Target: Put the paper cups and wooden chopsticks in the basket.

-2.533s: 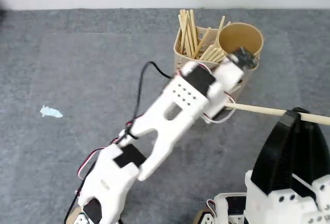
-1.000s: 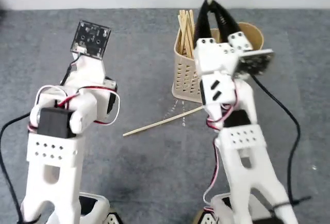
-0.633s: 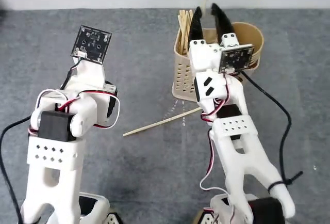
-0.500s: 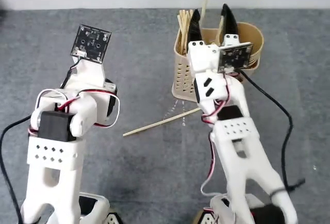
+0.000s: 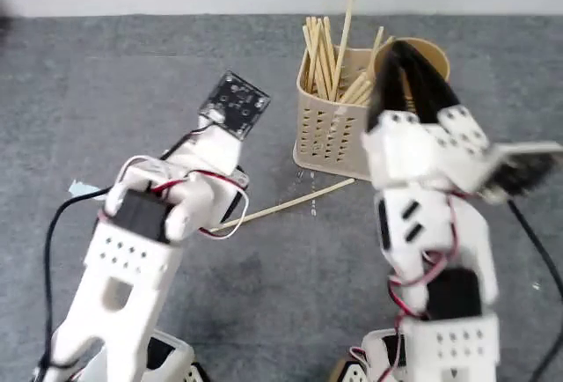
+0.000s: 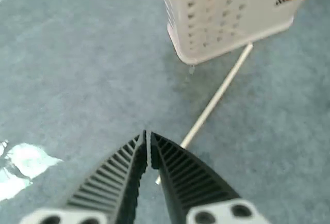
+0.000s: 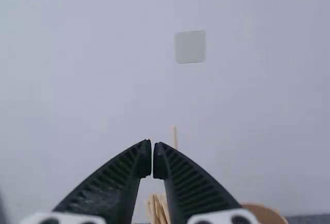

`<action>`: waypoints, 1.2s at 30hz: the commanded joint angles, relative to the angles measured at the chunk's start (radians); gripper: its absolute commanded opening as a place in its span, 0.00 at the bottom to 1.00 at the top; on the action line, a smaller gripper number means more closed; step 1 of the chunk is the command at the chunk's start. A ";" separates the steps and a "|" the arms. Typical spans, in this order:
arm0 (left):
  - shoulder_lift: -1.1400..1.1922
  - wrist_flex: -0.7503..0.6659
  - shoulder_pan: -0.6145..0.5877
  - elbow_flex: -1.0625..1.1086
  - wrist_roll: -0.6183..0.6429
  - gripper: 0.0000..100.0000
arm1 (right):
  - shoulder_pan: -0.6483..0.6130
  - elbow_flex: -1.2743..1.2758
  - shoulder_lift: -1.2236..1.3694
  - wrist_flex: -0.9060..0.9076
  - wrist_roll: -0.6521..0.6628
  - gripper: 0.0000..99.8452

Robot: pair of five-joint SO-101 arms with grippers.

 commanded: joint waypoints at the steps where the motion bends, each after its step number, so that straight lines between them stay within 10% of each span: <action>1: 0.127 -0.017 0.009 -0.047 -0.011 0.02 | 0.067 -0.003 -0.111 0.137 -0.064 0.03; 21: 0.704 -0.264 0.123 -0.151 -0.081 0.06 | 0.197 0.167 -0.489 0.259 -0.157 0.08; 36: 1.066 -0.057 0.144 -0.512 -0.110 0.06 | 0.251 0.178 -0.539 0.266 -0.160 0.08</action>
